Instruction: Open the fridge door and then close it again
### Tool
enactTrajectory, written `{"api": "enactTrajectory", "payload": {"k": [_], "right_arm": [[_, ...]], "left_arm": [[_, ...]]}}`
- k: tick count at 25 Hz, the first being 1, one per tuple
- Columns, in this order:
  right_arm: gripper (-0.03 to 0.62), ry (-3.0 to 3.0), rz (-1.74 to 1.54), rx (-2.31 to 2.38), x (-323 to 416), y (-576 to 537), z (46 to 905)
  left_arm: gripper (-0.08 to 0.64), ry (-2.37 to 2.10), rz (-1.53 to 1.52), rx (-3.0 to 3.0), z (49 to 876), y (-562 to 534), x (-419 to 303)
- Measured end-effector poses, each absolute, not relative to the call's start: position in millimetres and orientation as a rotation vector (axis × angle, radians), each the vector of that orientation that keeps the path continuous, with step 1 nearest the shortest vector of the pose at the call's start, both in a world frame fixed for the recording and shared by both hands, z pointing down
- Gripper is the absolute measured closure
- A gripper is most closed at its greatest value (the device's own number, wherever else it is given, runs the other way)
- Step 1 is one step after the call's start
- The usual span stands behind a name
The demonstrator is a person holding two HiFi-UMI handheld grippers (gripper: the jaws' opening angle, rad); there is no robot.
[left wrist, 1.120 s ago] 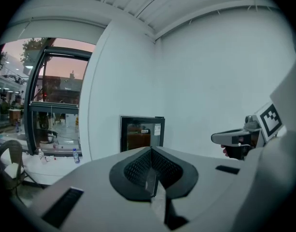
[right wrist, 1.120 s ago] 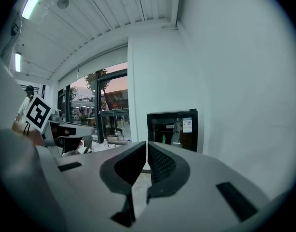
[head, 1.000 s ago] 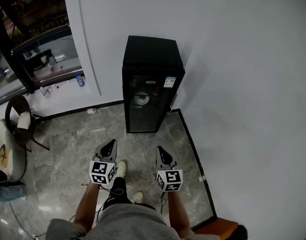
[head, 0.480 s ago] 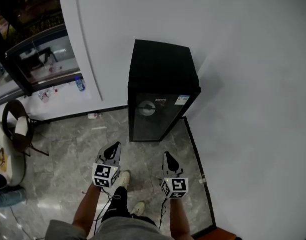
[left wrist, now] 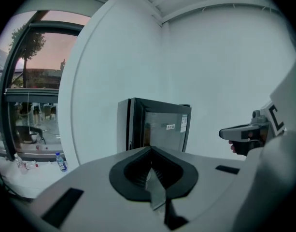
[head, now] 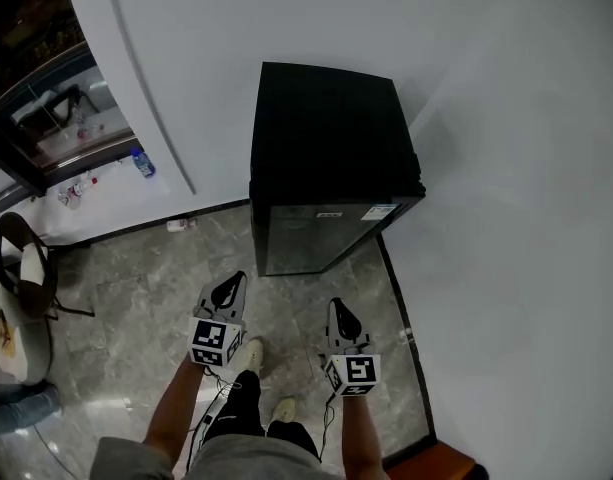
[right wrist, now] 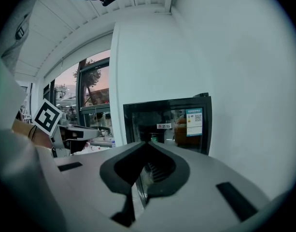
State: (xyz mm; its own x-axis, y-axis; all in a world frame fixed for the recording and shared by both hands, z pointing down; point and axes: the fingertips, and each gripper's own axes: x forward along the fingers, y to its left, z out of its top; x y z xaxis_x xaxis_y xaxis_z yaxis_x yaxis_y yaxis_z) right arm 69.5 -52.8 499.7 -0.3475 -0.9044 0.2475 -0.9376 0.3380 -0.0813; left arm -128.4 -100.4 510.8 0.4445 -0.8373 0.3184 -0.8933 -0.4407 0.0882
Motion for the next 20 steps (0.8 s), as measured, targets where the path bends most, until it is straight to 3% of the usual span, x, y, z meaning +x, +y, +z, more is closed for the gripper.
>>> {"api": "enactTrajectory", "payload": {"k": [16,20], "right_arm": [[0.566,-2.290,0.383,1.836,79,-109,544],[0.566,-2.257,0.391,1.840,80,-113,555]], "left_arm": [[0.552,-1.337,0.394,2.483,573,-188,-124],[0.469,-1.286,0.401,2.496,585,-200,-121]]}}
